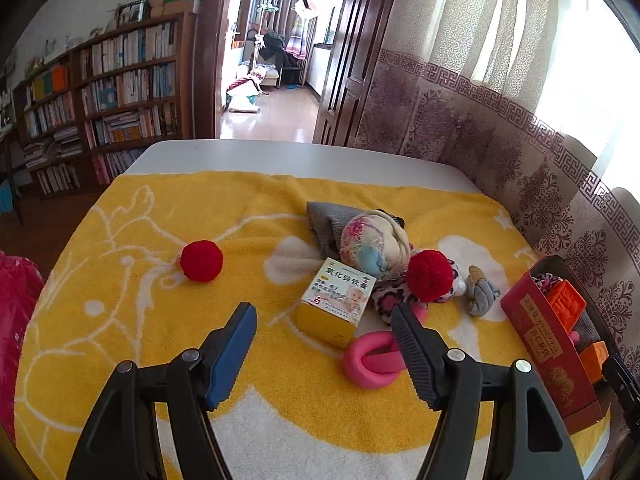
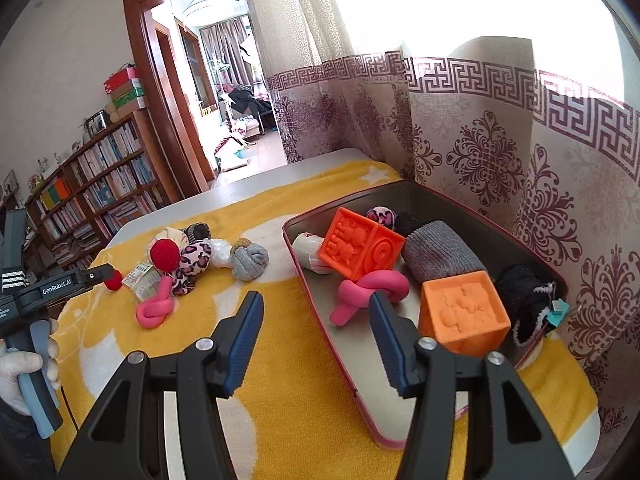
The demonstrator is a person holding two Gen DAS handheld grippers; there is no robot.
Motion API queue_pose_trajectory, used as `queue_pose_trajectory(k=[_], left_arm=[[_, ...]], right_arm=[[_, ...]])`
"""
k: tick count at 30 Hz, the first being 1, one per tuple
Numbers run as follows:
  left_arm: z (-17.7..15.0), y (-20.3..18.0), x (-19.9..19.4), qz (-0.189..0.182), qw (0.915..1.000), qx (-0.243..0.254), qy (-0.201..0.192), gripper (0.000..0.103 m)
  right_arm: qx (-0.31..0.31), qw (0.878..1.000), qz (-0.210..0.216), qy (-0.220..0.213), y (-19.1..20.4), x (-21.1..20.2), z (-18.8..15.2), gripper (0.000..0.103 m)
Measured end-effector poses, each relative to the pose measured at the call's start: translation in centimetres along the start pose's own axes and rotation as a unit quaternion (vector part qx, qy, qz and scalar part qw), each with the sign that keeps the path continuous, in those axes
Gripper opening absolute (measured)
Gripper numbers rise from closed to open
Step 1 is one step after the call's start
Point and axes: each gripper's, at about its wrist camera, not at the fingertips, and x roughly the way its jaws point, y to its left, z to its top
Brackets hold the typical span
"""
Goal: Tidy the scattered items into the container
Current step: 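Withdraw both open grippers from the tin back over the toy pile, then grasp a red pompom ball with the left gripper while right grasps another red pompom ball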
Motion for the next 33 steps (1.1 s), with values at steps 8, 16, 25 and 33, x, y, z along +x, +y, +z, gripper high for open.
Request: queue_pose_trajectory(k=[8, 16, 25, 33], left_arm=[[1.5, 6.9, 2.4, 0.056, 0.9973, -0.044, 0.015, 0.071], [2.8, 7.2, 5.6, 0.063, 0.9972, -0.023, 0.033, 0.071], [2.9, 8.9, 9.3, 0.075, 0.9951, -0.031, 0.057, 0.06], [2.5, 9.6, 9.4, 0.053, 0.9961, -0.056, 0.042, 0.039]], right_arm=[[-0.012, 1.0, 0.003, 0.024, 2.1, 1.5, -0.5, 0.059], [-0.025, 0.999, 0.0, 0.033, 3.4, 2.4, -0.6, 0.059], [-0.029, 0.999, -0.01, 0.045, 4.2, 3.6, -0.2, 0.059], [-0.038, 0.997, 0.021, 0.058, 6.9, 5.7, 1.4, 0.059]])
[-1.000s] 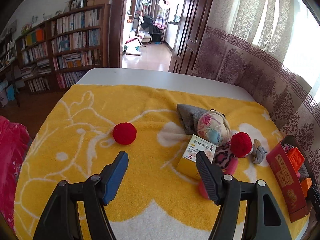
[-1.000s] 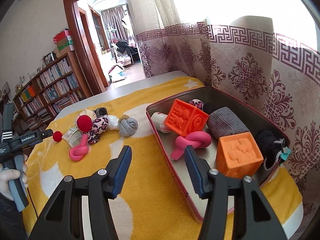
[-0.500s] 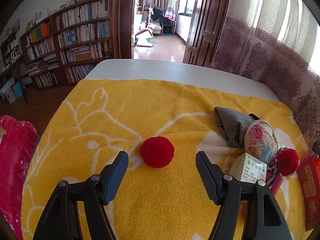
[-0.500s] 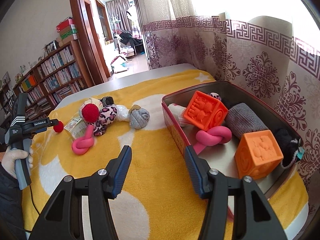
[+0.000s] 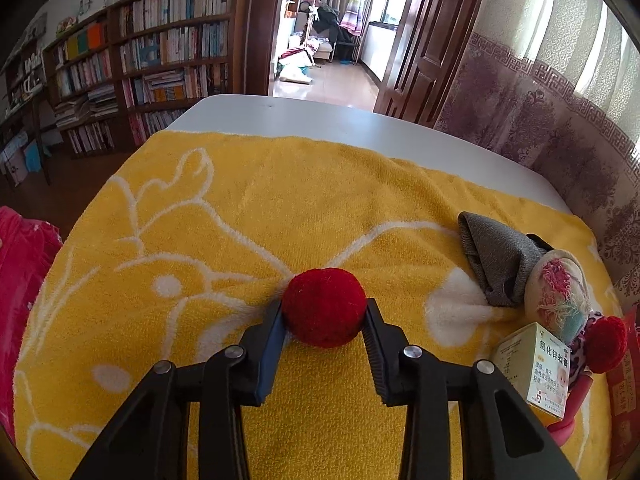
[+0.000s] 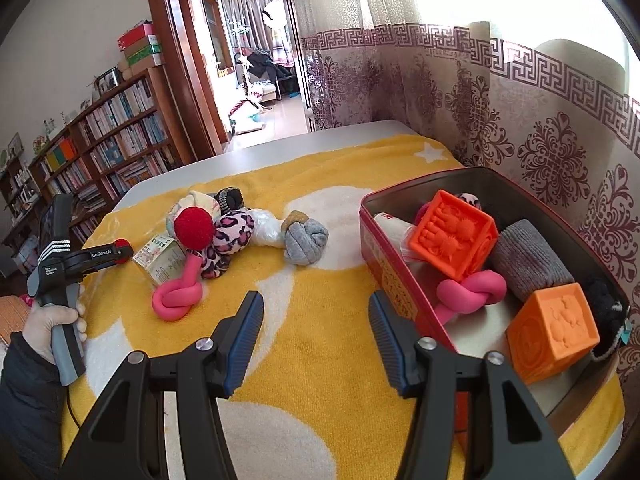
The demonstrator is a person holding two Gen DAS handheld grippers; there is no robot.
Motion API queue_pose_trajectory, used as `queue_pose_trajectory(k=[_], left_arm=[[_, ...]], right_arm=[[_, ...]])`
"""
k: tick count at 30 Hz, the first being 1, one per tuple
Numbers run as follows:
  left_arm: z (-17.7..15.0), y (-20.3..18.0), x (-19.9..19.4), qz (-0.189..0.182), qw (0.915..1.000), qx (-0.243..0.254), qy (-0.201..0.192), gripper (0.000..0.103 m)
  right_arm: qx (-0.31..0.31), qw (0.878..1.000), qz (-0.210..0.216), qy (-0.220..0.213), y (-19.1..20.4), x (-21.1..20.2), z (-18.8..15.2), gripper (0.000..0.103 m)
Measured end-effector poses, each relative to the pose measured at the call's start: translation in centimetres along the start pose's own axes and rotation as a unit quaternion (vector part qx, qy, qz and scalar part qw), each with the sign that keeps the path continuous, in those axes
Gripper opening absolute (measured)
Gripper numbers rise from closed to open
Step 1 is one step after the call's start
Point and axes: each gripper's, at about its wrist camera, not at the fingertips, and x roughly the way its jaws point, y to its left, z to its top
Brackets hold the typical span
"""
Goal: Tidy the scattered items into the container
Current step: 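Grasp a red pompom ball with the left gripper while right grasps another red pompom ball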
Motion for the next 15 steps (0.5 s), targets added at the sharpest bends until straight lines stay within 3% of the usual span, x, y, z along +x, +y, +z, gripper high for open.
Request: queue_pose_trajectory(k=[5, 15], left_arm=[[0.3, 0.5, -1.8, -0.004, 0.9995, -0.012, -0.029, 0.039], [0.2, -0.4, -3.6, -0.044, 0.9983, -0.008, -0.038, 0.039]], right_arm=[[-0.005, 1.0, 0.023, 0.007, 2.1, 1.8, 1.8, 0.059], [-0.032, 0.998, 0.051, 0.032, 6.0, 5.1, 3.7, 0.059]])
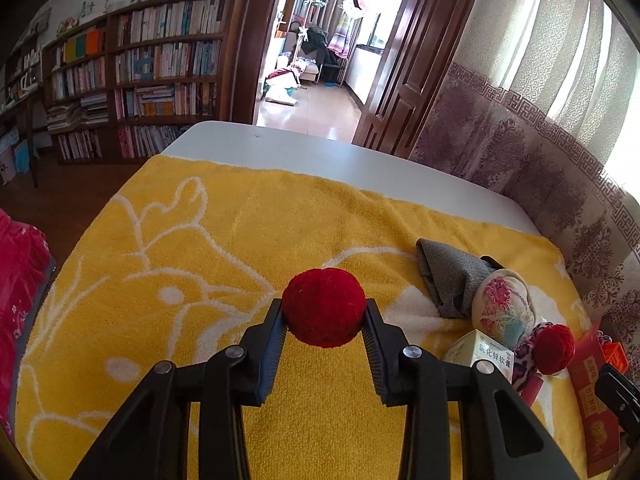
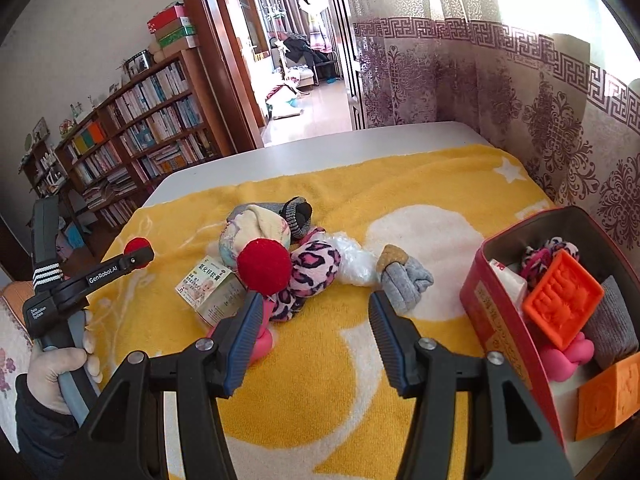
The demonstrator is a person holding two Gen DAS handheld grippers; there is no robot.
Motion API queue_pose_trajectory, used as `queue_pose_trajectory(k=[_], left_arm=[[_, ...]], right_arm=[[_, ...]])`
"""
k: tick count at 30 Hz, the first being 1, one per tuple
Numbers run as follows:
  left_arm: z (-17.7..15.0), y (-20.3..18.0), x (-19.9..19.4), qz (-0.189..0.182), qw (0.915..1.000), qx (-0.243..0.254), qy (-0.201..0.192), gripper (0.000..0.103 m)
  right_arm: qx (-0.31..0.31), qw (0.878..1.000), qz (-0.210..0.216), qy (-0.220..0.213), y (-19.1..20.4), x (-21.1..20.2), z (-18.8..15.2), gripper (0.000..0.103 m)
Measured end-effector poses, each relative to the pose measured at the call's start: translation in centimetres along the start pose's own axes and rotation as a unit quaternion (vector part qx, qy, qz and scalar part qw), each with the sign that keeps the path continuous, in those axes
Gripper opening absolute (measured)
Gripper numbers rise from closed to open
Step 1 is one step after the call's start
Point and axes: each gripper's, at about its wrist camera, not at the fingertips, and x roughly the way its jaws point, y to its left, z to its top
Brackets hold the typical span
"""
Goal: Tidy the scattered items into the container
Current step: 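Grasp a red pompom ball with the left gripper while right grasps another red pompom ball, then carry both red pompom balls over the red tin and open the right gripper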
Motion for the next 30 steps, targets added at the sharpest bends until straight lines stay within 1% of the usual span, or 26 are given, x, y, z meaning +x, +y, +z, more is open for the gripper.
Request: queue_pose_trajectory(k=[6, 15, 16, 17, 18, 19, 20, 23, 30], left_arm=[[-0.1, -0.6, -0.4, -0.016, 0.9999, 0.004, 0.001, 0.039], [-0.6, -1.4, -0.7, -0.03, 0.9994, 0.013, 0.004, 0.039], [-0.6, -1.4, -0.8, -0.032, 0.9994, 0.014, 0.005, 0.039], [-0.7, -1.5, -0.8, -0.033, 0.9993, 0.015, 0.005, 0.039], [-0.7, -1.6, -0.8, -0.034, 0.9993, 0.015, 0.005, 0.039], [-0.8, -1.7, -0.8, -0.035, 0.9992, 0.017, 0.006, 0.039], [-0.8, -1.8, -0.8, -0.036, 0.9992, 0.019, 0.006, 0.039], [-1.0, -2.2, -0.7, -0.037, 0.999, 0.023, 0.008, 0.039], [-1.4, -2.9, -0.8, -0.044, 0.9984, 0.034, 0.013, 0.039]], right_arm=[[-0.017, 1.0, 0.016, 0.012, 1.7, 2.0, 0.7, 0.059], [-0.041, 0.999, 0.011, 0.028, 3.3, 4.9, 1.6, 0.059], [-0.043, 0.999, 0.008, 0.031, 3.3, 5.2, 1.5, 0.058], [-0.045, 0.998, 0.003, 0.035, 3.3, 5.4, 1.3, 0.053], [-0.047, 0.998, -0.002, 0.037, 3.2, 5.6, 1.2, 0.05], [-0.048, 0.998, -0.006, 0.037, 3.2, 5.7, 1.1, 0.044], [-0.047, 0.998, -0.009, 0.036, 3.0, 5.6, 1.1, 0.041], [-0.044, 0.999, -0.008, 0.028, 2.7, 4.7, 1.1, 0.038], [-0.041, 0.999, -0.016, -0.001, 2.3, 1.7, 1.0, 0.038]])
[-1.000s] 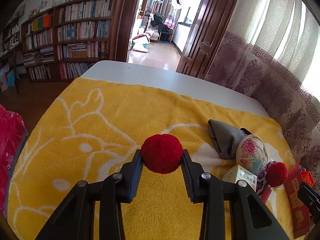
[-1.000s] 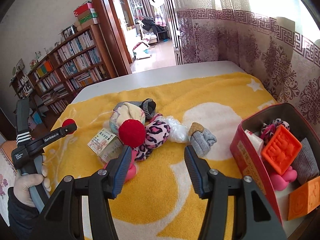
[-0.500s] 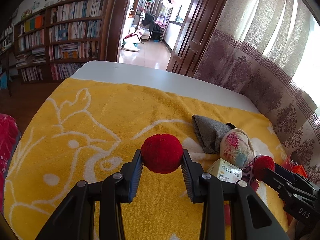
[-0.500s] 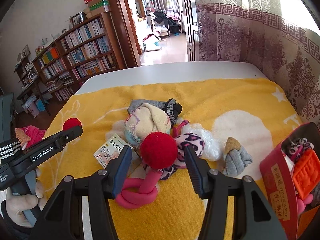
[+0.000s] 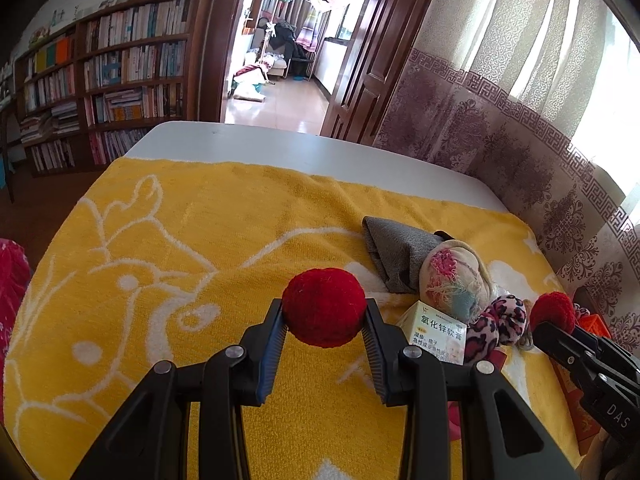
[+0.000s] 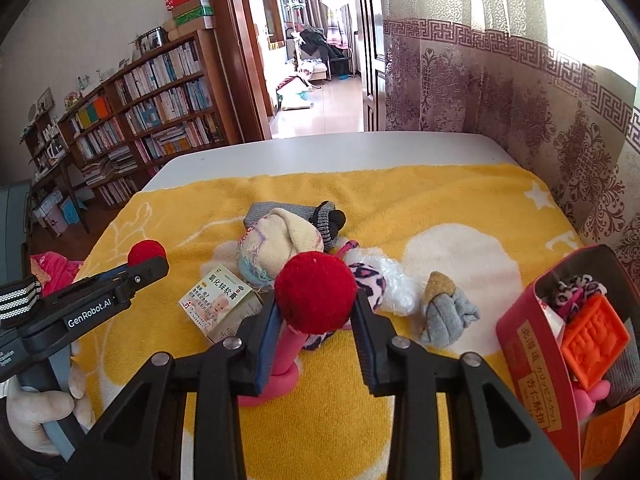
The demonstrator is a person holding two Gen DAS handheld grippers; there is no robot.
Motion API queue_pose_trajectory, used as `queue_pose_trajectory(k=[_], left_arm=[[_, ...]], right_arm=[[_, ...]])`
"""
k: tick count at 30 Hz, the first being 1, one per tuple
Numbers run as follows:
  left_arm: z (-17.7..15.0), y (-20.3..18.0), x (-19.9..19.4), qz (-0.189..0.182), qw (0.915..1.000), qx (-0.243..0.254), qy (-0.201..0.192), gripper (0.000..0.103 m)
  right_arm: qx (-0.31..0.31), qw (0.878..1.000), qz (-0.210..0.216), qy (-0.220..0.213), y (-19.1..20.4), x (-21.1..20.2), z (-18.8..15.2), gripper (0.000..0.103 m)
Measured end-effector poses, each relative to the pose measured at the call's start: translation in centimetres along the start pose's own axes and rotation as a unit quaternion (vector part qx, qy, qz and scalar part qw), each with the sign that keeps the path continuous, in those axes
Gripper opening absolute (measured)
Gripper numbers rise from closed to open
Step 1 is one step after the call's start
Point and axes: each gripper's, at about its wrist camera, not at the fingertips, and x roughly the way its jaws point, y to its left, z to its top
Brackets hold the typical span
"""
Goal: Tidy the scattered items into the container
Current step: 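Carry both red pompom balls over the red tin and open the right gripper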
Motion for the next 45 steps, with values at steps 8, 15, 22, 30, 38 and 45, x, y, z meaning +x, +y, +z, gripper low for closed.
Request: queue_pose_trajectory(k=[8, 15, 22, 30, 38, 45], left_arm=[[-0.3, -0.8, -0.3, -0.009, 0.9999, 0.01, 0.0, 0.039], [-0.4, -1.4, -0.9, -0.015, 0.9998, 0.015, -0.005, 0.039], [-0.9, -2.9, -1.3, -0.023, 0.9992, 0.032, -0.006, 0.039], [-1.4, -5.0, -2.1, -0.035, 0.9978, 0.056, -0.011, 0.039], [-1.6, -6.8, -3.1, -0.05, 0.9957, 0.076, -0.018, 0.039], [-1.7, -8.6, -3.6, -0.065, 0.9936, 0.091, -0.014, 0.039]], right_arm=[[0.021, 0.999, -0.026, -0.021, -2.0, -3.3, -0.9, 0.038], [0.055, 0.996, -0.062, -0.044, -5.0, -6.5, -1.8, 0.038], [0.103, 0.987, -0.111, -0.06, -9.7, -9.5, -3.9, 0.038], [0.148, 0.974, -0.158, -0.073, -14.5, -12.9, -5.3, 0.038], [0.155, 0.972, -0.171, -0.047, -16.1, -11.8, -6.2, 0.038], [0.146, 0.975, -0.165, -0.009, -16.0, -9.7, -7.0, 0.038]])
